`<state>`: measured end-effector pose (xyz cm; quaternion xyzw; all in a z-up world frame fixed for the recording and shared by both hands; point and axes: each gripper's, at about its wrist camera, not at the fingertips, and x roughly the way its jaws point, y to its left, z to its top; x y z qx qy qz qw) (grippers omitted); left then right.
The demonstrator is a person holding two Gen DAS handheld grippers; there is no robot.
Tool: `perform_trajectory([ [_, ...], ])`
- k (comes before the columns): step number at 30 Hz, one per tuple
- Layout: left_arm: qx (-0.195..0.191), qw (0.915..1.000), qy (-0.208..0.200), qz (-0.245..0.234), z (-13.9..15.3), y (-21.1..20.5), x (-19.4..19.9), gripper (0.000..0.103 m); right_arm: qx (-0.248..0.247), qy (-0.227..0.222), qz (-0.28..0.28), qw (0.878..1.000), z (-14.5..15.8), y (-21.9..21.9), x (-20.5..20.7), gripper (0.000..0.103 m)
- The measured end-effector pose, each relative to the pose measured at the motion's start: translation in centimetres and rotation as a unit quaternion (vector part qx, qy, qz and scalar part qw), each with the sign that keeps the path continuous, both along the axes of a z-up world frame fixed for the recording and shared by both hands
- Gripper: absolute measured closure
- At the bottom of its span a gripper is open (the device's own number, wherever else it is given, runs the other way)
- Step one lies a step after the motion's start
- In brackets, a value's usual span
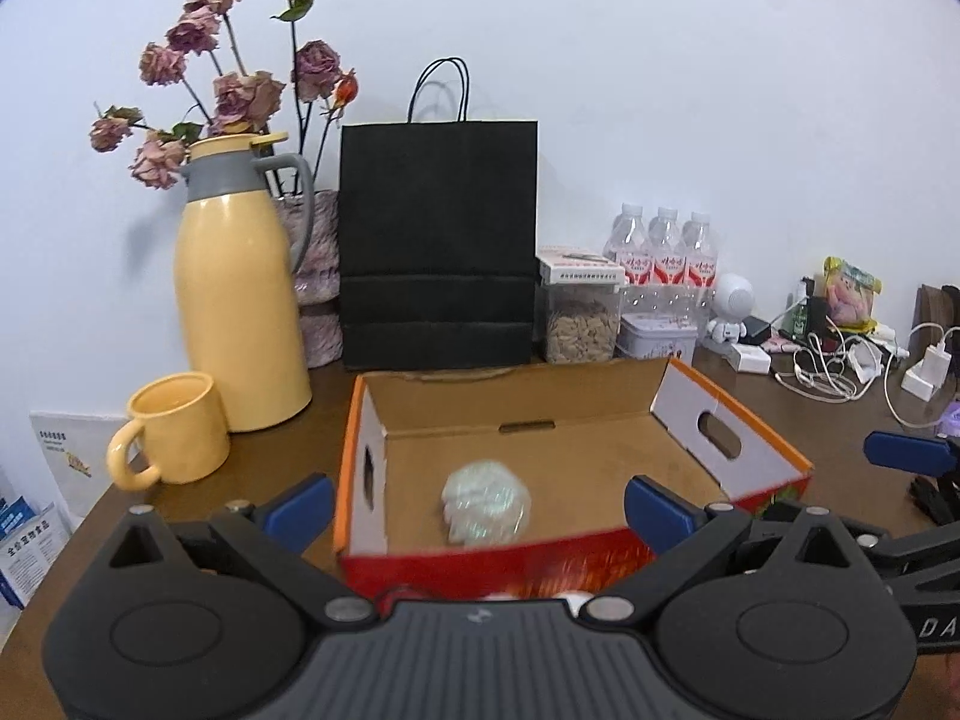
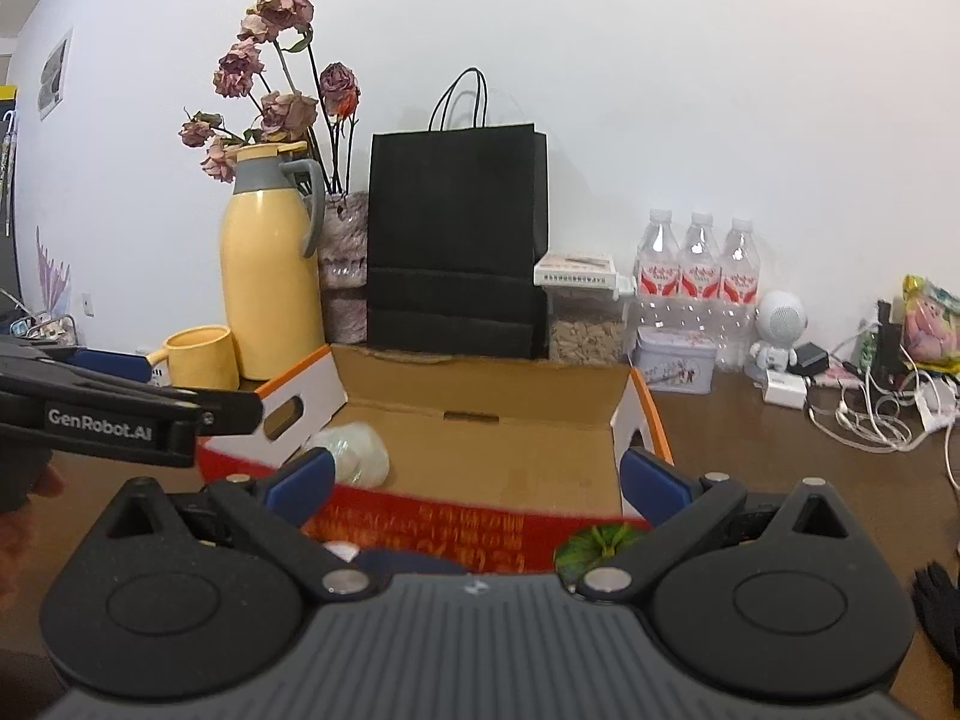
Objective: Organize objects
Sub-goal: 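Withdraw both tools from the box back toward the table items, then grasp the black cable with the left tool while the right tool grasps the tissue pack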
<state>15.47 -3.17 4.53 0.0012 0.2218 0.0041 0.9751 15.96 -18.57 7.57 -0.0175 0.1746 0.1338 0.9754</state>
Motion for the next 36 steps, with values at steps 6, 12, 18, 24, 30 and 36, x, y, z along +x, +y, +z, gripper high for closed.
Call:
perform_trajectory([
  [6,0.005,0.9999,0.010,0.005,-0.4,0.8,-3.1,0.000,0.001,0.011,-0.005,1.000,-0.6,-0.3,-3.0,0.000],
  [12,0.009,0.9996,0.023,0.015,-1.2,1.6,-6.0,0.000,0.001,0.023,-0.009,1.000,-1.1,-0.6,-5.6,0.000],
  [18,0.016,0.9988,0.034,0.030,-2.0,2.9,-8.4,0.000,0.000,0.035,-0.013,0.999,-1.8,-0.9,-7.9,0.000],
  [24,0.015,0.9978,0.054,0.035,-3.5,4.5,-10.4,0.000,-0.007,0.053,-0.015,0.998,-3.1,-0.7,-9.6,0.000],
  [30,0.007,0.9959,0.084,0.034,-5.4,5.5,-11.2,0.000,-0.009,0.070,-0.009,0.997,-4.4,-0.1,-10.4,0.000],
  [36,0.018,0.9944,0.099,0.030,-6.8,5.2,-11.2,0.000,-0.015,0.080,0.012,0.997,-5.0,1.5,-10.4,0.000],
])
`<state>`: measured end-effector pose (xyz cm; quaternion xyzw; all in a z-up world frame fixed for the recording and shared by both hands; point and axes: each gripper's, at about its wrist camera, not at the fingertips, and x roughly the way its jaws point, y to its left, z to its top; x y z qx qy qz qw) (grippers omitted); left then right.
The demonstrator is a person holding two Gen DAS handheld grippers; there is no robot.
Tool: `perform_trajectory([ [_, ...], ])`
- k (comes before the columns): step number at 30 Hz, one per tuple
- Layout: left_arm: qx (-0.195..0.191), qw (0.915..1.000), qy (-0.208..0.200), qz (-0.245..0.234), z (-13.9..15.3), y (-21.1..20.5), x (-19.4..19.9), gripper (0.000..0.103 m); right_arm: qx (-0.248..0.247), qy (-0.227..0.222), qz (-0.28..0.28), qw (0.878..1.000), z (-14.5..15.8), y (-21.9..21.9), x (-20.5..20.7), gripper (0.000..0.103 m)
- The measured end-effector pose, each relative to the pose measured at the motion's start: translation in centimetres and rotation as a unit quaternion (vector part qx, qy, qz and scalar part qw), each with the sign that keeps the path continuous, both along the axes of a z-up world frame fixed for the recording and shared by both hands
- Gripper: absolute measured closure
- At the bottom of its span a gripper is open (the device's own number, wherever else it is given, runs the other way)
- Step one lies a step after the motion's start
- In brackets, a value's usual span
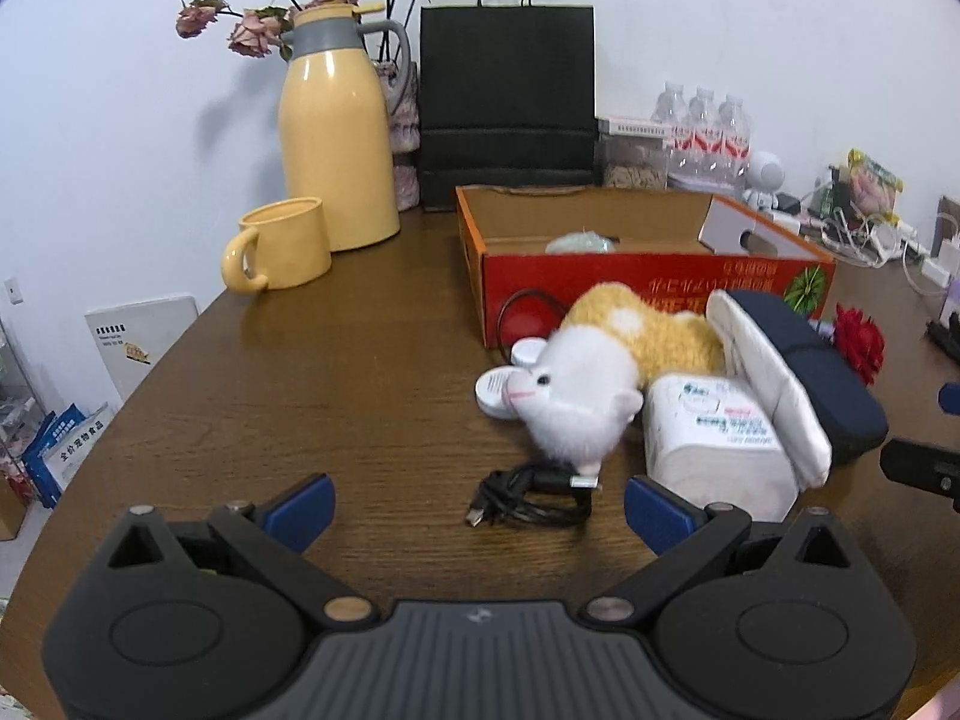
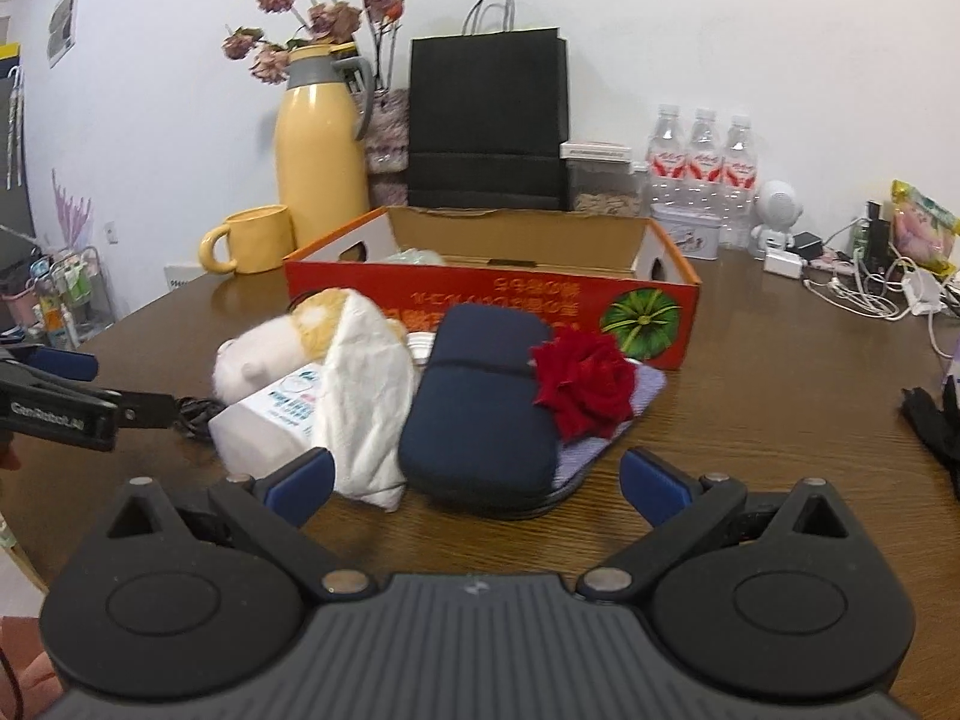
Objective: Organize objects
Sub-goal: 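Grasp the black cable with the left tool while the right tool grasps the tissue pack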
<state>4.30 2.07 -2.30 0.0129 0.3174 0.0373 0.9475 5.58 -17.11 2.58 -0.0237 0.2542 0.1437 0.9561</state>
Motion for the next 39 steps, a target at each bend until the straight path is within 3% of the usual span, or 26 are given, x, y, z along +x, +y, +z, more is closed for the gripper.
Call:
perform_trajectory([
  [10,0.031,0.9994,0.011,-0.007,-2.2,-0.5,2.4,0.000,0.003,-0.007,0.016,1.000,-0.3,2.5,1.3,0.002],
  [13,0.039,0.9990,0.007,-0.019,-2.6,-0.8,2.7,0.000,0.008,-0.009,0.025,1.000,0.0,3.3,2.2,0.012],
  [17,0.042,0.9987,0.011,-0.025,-3.2,-0.9,3.3,0.000,0.017,-0.002,0.033,0.999,0.1,4.1,3.2,0.038],
  [20,0.037,0.9986,0.002,-0.037,-3.4,-1.0,3.4,0.003,0.019,0.002,0.037,0.999,0.1,4.5,3.8,0.046],
  [24,0.016,0.9985,-0.002,-0.052,-3.4,-0.9,3.4,0.022,0.018,0.006,0.042,0.999,0.1,5.0,4.3,0.056],
  [25,0.006,0.9983,-0.003,-0.059,-3.4,-0.7,3.3,0.034,0.019,0.008,0.044,0.999,0.2,5.1,4.4,0.062],
  [27,-0.009,0.9976,-0.007,-0.069,-3.4,-0.7,2.9,0.049,0.019,0.018,0.052,0.998,0.1,5.3,4.5,0.075],
  [29,-0.007,0.9978,-0.008,-0.066,-3.4,-0.8,2.6,0.049,0.021,0.022,0.059,0.998,-0.1,5.4,4.6,0.087],
  [31,-0.012,0.9977,-0.009,-0.066,-3.4,-0.7,2.2,0.050,0.026,0.023,0.058,0.998,-0.1,5.2,4.5,0.092],
  [39,-0.026,0.9980,-0.027,-0.050,-2.2,0.1,0.6,0.051,0.059,-0.003,0.051,0.997,1.2,3.1,3.5,0.093],
])
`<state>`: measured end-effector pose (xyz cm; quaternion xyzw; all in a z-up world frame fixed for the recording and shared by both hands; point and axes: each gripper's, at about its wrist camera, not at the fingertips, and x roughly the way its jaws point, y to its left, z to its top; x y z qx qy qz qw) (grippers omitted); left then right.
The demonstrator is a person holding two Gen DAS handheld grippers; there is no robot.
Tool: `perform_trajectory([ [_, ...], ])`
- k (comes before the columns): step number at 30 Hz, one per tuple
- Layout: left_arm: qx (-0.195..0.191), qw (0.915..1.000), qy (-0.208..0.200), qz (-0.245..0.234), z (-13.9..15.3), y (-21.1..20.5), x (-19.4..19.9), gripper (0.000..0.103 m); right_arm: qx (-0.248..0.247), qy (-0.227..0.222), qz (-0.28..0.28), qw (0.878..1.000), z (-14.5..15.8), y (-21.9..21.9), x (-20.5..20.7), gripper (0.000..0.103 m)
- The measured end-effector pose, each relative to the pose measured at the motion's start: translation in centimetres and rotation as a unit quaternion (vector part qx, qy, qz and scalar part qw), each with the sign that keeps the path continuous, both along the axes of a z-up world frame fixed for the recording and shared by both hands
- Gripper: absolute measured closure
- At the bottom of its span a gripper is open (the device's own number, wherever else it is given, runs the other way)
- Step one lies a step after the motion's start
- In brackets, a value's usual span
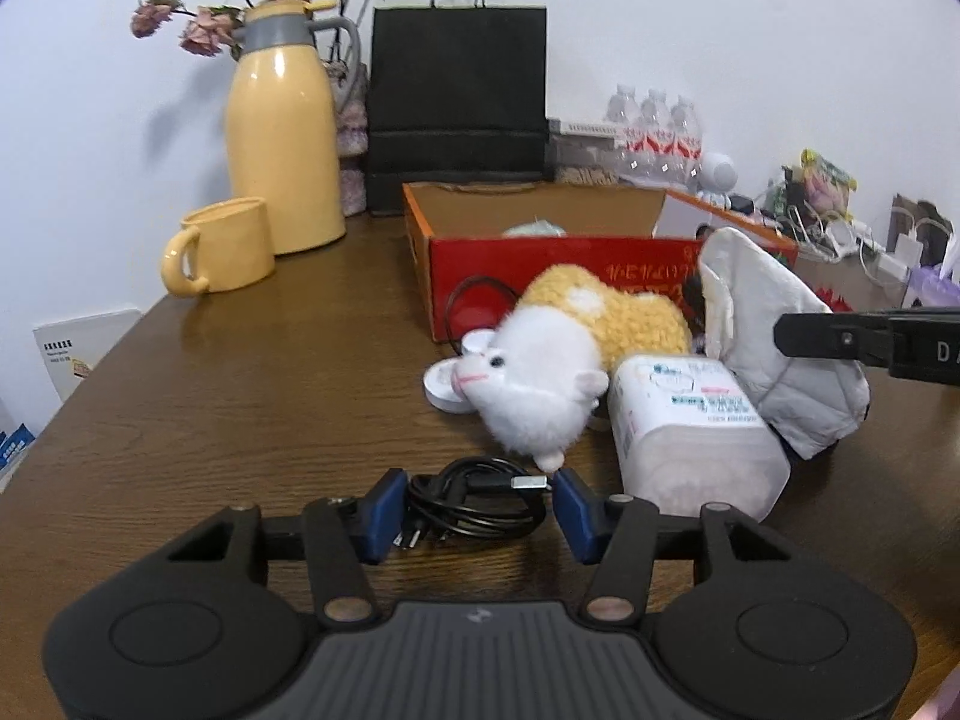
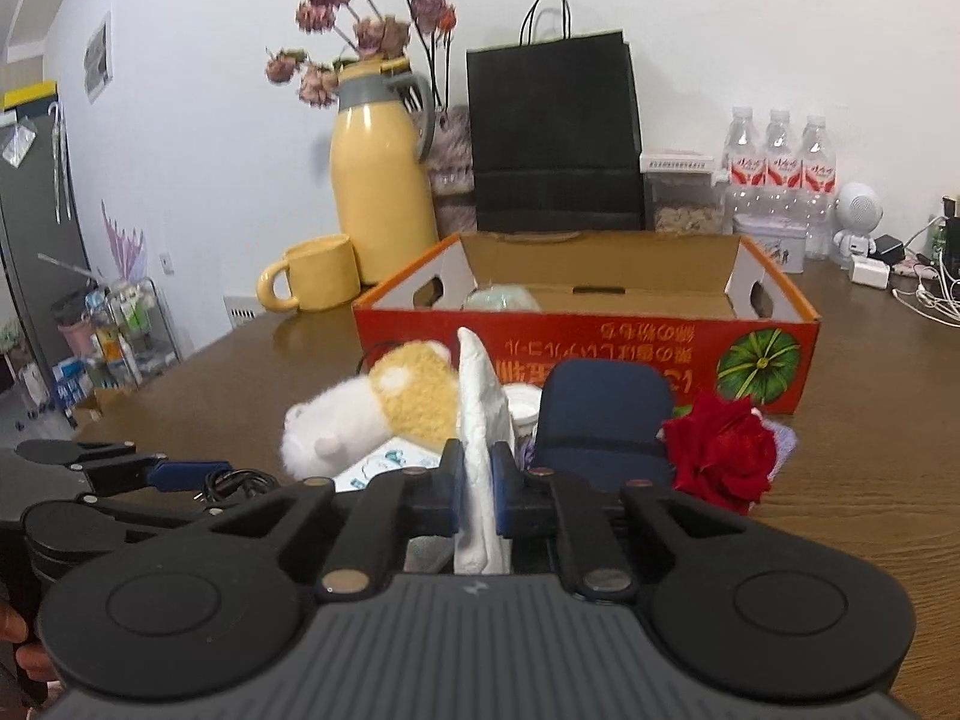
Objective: Organize objects
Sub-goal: 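Grasp the black cable with the left tool while the right tool grasps the tissue pack, then lower the cable and tissue pack into the box and open both tools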
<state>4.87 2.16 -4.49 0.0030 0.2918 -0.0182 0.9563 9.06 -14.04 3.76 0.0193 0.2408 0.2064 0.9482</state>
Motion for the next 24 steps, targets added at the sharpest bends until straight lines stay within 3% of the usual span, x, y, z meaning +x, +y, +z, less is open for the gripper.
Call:
perform_trajectory([
  [10,-0.011,0.9986,-0.050,0.015,4.0,-0.1,-0.2,0.051,0.032,-0.032,-0.008,0.999,2.4,-1.5,-0.3,0.093],
  [24,-0.029,0.9952,-0.092,0.019,8.8,-2.7,5.7,0.051,0.054,-0.073,-0.033,0.995,5.4,-3.7,3.3,0.093],
])
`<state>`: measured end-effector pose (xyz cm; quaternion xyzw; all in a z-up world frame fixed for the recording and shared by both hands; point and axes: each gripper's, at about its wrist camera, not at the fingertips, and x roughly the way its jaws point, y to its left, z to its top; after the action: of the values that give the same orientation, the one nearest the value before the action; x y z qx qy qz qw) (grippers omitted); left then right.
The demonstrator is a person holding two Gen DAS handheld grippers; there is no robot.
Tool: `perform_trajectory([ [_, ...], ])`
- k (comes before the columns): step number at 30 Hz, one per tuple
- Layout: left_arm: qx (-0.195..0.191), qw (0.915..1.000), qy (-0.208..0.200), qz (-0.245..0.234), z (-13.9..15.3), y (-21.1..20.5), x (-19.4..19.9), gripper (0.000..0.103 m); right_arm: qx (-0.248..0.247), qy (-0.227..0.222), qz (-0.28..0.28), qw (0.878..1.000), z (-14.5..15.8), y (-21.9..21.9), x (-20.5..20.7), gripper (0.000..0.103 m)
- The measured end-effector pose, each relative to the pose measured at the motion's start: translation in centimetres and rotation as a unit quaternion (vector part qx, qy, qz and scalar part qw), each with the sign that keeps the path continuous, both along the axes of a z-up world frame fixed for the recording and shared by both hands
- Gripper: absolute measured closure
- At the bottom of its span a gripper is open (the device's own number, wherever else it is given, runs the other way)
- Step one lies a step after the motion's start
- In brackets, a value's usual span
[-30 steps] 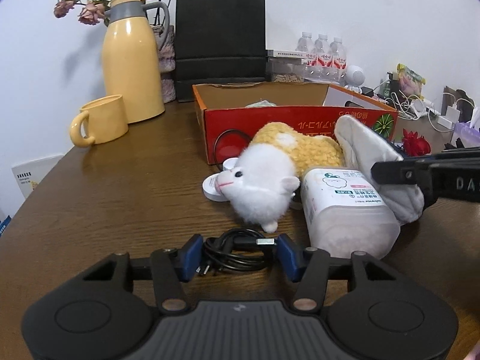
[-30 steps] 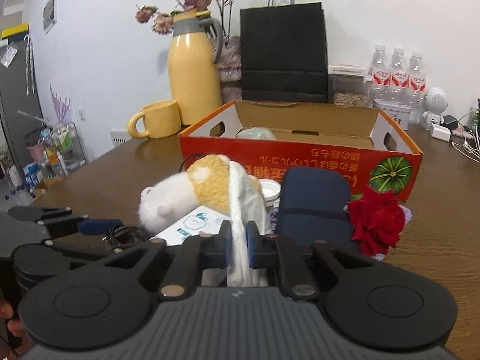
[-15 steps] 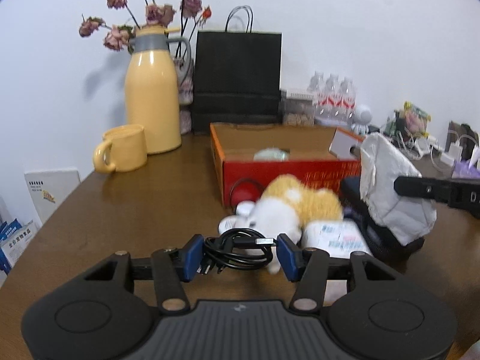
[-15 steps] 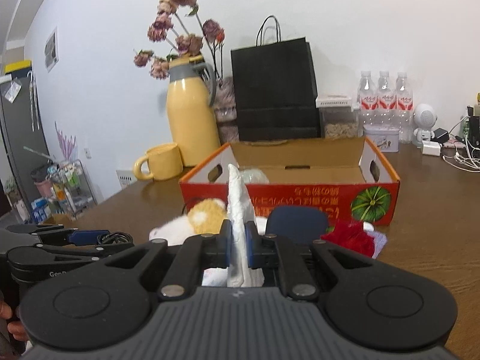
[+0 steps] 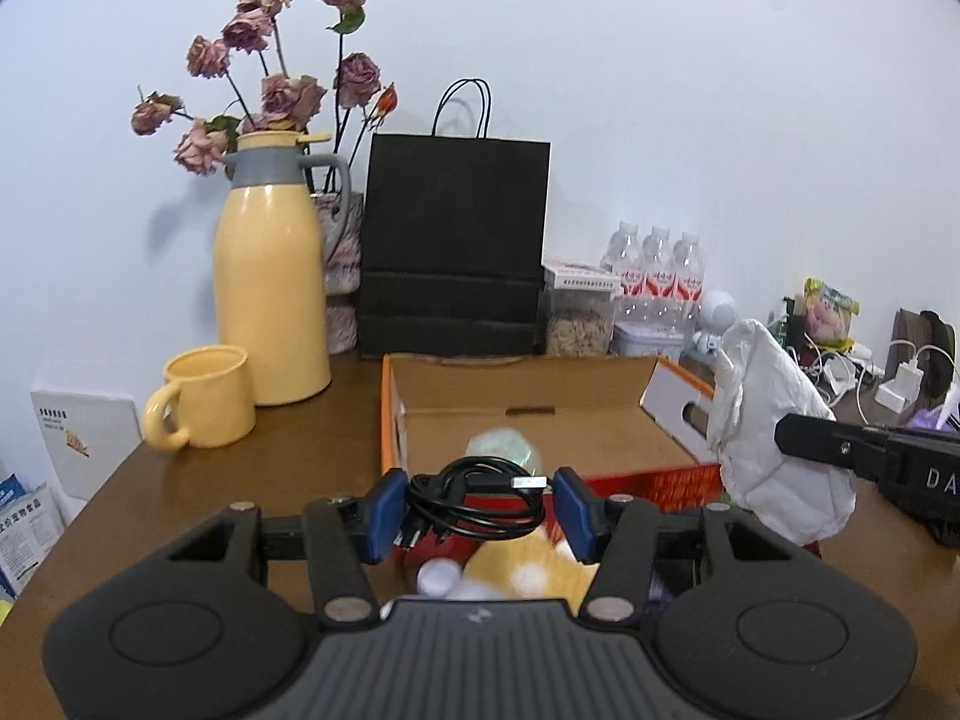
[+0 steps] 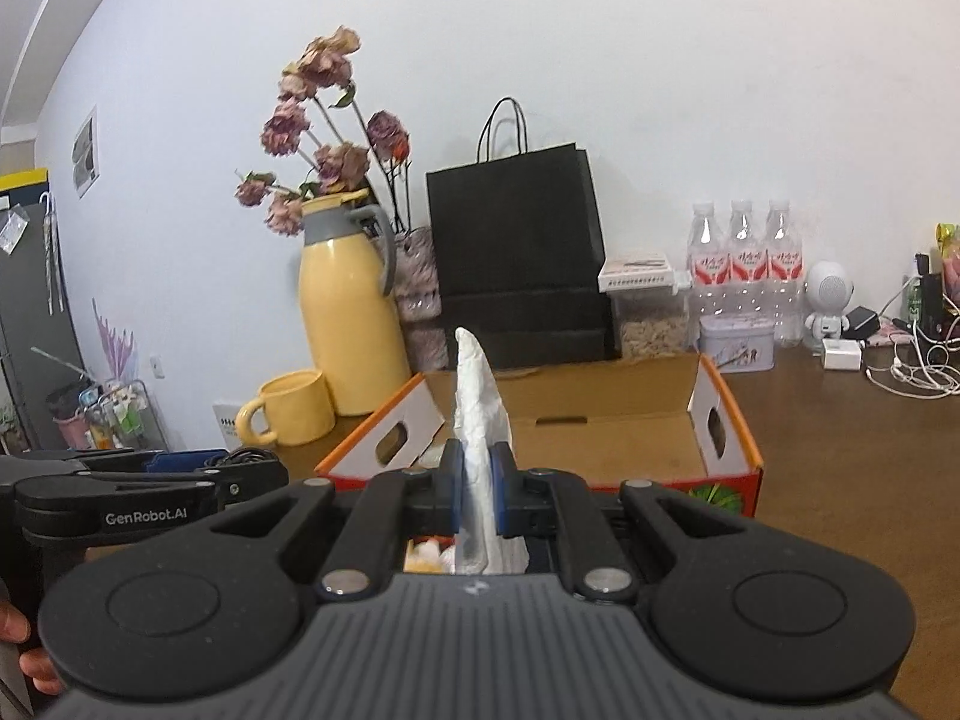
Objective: Organize objects
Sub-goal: 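Lower the cable and tissue pack into the box and open both tools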
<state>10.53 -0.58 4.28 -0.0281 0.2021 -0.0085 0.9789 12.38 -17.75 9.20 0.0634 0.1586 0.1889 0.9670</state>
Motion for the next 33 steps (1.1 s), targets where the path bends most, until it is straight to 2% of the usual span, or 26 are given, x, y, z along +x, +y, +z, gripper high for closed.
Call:
perform_trajectory([
  [17,0.008,0.9999,0.007,-0.008,0.7,-3.0,9.4,0.051,-0.001,0.004,-0.017,1.000,-0.1,-2.1,8.5,0.093],
  [24,0.008,0.9999,0.014,-0.001,0.6,-3.1,13.8,0.051,-0.020,0.011,-0.033,0.999,-0.4,-2.8,12.9,0.093],
  [33,0.004,0.9992,0.039,0.002,-0.9,-2.1,18.3,0.051,-0.057,0.049,-0.041,0.996,-3.0,-2.4,17.4,0.093],
])
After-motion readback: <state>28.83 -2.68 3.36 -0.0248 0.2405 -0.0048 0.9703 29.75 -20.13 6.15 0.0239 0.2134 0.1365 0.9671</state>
